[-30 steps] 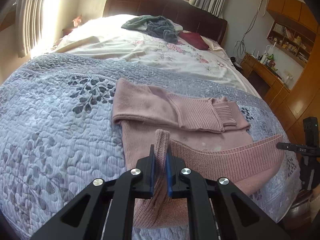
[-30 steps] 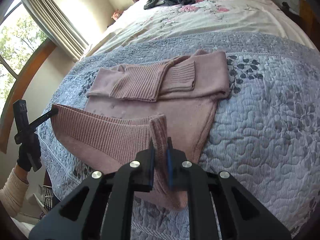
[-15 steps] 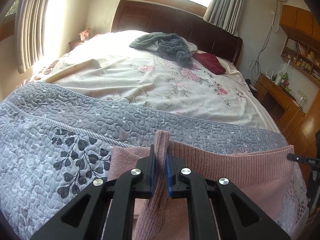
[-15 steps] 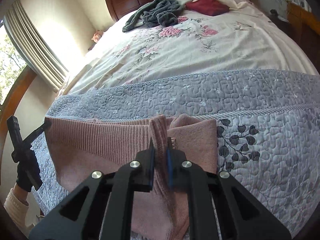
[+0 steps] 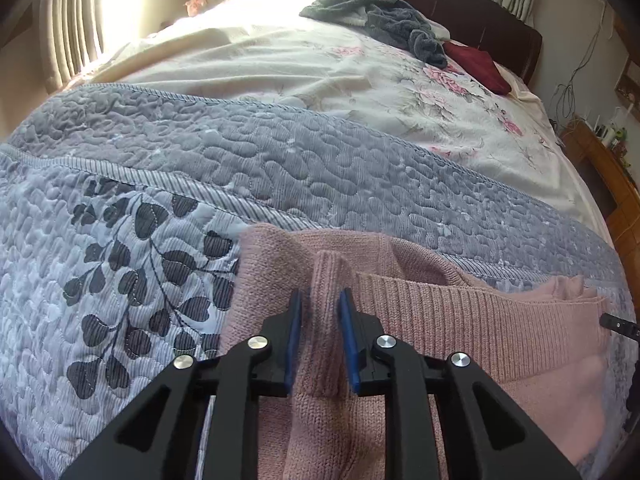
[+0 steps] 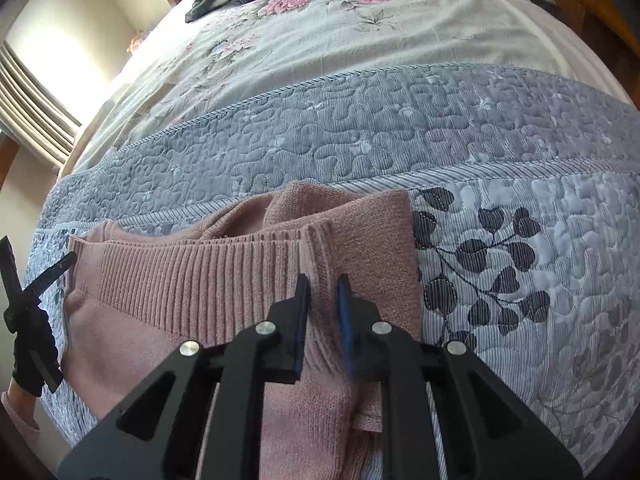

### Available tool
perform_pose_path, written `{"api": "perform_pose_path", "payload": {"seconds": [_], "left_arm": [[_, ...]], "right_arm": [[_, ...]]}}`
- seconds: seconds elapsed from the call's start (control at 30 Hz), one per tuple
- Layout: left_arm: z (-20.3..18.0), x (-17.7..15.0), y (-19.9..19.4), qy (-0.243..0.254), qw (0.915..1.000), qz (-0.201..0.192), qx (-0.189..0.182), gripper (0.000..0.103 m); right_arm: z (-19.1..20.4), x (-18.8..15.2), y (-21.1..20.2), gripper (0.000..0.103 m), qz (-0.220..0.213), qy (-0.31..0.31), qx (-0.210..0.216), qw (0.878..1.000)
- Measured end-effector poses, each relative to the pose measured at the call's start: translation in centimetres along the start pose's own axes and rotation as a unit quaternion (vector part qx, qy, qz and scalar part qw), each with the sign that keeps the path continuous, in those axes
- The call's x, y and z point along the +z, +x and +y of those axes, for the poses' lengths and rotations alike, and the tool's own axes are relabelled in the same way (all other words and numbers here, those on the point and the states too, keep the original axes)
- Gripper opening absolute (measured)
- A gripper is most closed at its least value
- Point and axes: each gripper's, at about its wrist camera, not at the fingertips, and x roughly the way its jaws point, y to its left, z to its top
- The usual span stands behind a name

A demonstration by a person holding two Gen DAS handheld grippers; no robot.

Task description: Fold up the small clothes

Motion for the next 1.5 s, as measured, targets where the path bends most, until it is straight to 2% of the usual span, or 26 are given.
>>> {"api": "perform_pose_path", "payload": {"seconds": [0.07, 0.2, 0.27, 0.37, 0.43, 0.47, 0.5, 0.53, 0.57, 0.73, 0.83, 1.0, 1.03, 1.1, 1.13, 1.17, 1.23, 1.3, 1.5], "left_arm": [[0.8, -0.3, -1.5, -0.009, 0.9998, -0.015, 0.002, 0.031], [1.1, -2.2, -5.1, 0.003, 0.9994, -0.036, -0.001, 0.033], [0.3, -3.9, -6.5, 0.027, 0.9993, -0.027, -0.003, 0.033], [-1.3, -6.8, -7.9, 0.06, 0.9979, -0.01, -0.023, 0.036], [-2.1, -8.7, -8.4, 0.071, 0.9969, 0.002, -0.035, 0.038], [-2.4, -9.5, -8.5, 0.072, 0.9965, 0.008, -0.04, 0.038], [-2.7, -10.3, -8.5, 0.074, 0.9963, 0.013, -0.042, 0.039], [-2.9, -10.9, -8.4, 0.079, 0.9959, 0.016, -0.04, 0.039], [-3.1, -11.4, -8.2, 0.083, 0.9957, 0.02, -0.036, 0.039], [-2.9, -12.6, -6.2, 0.084, 0.9951, 0.049, -0.019, 0.039], [-2.5, -12.7, -5.6, 0.076, 0.9953, 0.055, -0.025, 0.039], [-2.3, -12.7, -5.5, 0.071, 0.9954, 0.058, -0.027, 0.039], [-2.4, -12.5, -5.7, 0.071, 0.9953, 0.06, -0.025, 0.039], [-2.8, -11.8, -6.3, 0.068, 0.9957, 0.055, -0.029, 0.039], [-3.1, -11.4, -6.7, 0.07, 0.9959, 0.048, -0.034, 0.04], [-3.5, -10.8, -6.9, 0.073, 0.9959, 0.041, -0.036, 0.042], [-4.5, -9.8, -7.1, 0.077, 0.9956, 0.031, -0.043, 0.046], [-5.6, -9.0, -6.6, 0.081, 0.9952, 0.029, -0.048, 0.046], [-7.7, -7.5, -4.2, 0.081, 0.9946, 0.037, -0.052, 0.046]], "right_arm": [[-0.2, -0.9, -1.5, 0.028, -0.003, 0.005, 0.017, 1.0], [-0.2, -4.5, -4.2, 0.03, 0.013, -0.001, 0.039, 0.999], [0.1, -6.7, -5.1, 0.037, 0.028, 0.0, 0.042, 0.999], [0.2, -10.5, -5.8, 0.039, 0.045, 0.003, 0.052, 0.998], [0.2, -12.8, -5.5, 0.04, 0.065, 0.005, 0.042, 0.997], [0.3, -13.8, -5.3, 0.039, 0.075, 0.004, 0.036, 0.997], [0.4, -14.7, -5.0, 0.034, 0.083, 0.002, 0.037, 0.996], [0.5, -15.3, -4.8, 0.017, 0.088, 0.001, 0.048, 0.995], [0.4, -15.7, -4.8, 0.013, 0.091, 0.006, 0.054, 0.994], [-0.4, -15.5, -4.8, 0.009, 0.091, 0.036, 0.051, 0.994], [-0.2, -15.8, -3.8, 0.009, 0.099, 0.017, 0.03, 0.994], [-0.5, -15.6, -3.8, 0.013, 0.101, 0.02, 0.043, 0.994], [-0.6, -15.3, -4.2, 0.018, 0.097, 0.021, 0.052, 0.994], [-1.0, -14.2, -5.4, 0.038, 0.08, 0.021, 0.055, 0.995], [-1.3, -13.4, -6.0, 0.057, 0.067, 0.023, 0.054, 0.996], [-1.7, -12.6, -6.4, 0.064, 0.056, 0.027, 0.056, 0.997], [-2.5, -10.8, -6.5, 0.064, 0.048, 0.039, 0.073, 0.995], [-3.3, -9.2, -5.6, 0.066, 0.055, 0.057, 0.087, 0.993], [-5.3, -6.4, -1.8, 0.066, 0.082, 0.084, 0.091, 0.989]]}}
